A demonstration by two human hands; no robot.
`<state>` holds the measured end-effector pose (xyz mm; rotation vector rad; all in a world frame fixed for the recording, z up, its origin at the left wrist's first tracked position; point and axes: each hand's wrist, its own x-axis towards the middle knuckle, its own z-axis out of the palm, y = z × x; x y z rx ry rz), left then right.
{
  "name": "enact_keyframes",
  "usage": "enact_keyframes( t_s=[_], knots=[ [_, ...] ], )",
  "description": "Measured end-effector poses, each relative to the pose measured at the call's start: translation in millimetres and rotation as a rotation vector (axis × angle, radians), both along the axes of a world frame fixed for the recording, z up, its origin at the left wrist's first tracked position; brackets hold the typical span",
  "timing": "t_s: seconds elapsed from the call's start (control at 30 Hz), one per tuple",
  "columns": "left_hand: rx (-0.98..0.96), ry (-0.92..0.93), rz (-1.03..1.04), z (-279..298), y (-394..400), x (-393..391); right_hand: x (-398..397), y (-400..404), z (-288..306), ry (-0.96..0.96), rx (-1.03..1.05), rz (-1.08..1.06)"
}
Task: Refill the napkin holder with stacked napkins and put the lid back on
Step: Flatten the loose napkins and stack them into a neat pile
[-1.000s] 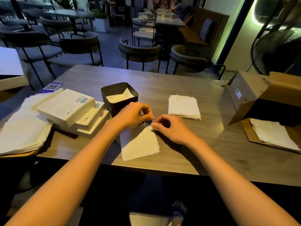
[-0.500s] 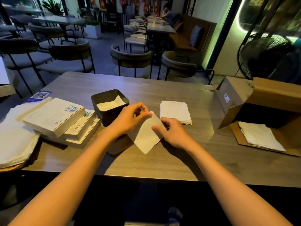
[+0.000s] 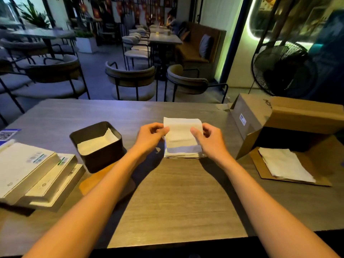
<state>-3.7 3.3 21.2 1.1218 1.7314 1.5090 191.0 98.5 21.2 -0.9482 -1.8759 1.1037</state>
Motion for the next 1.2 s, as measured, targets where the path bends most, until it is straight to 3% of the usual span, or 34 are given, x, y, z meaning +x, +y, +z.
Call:
enact_keyframes(
  t_s=[0.53,1.0,1.2],
  knots=[
    [-0.054,0.110,0.084,-34,35,-3,-5,34,-32,-0.055,0.016,-0.143],
    [-0.063,-0.028,0.016,-39,31,-6,6,18,-38,-0.015,-0.032,-0.162],
    [-0.071,0.226,-0.022,-40,25,-2,8,17,-44,-0.118,0.044,-0.160]
  ],
)
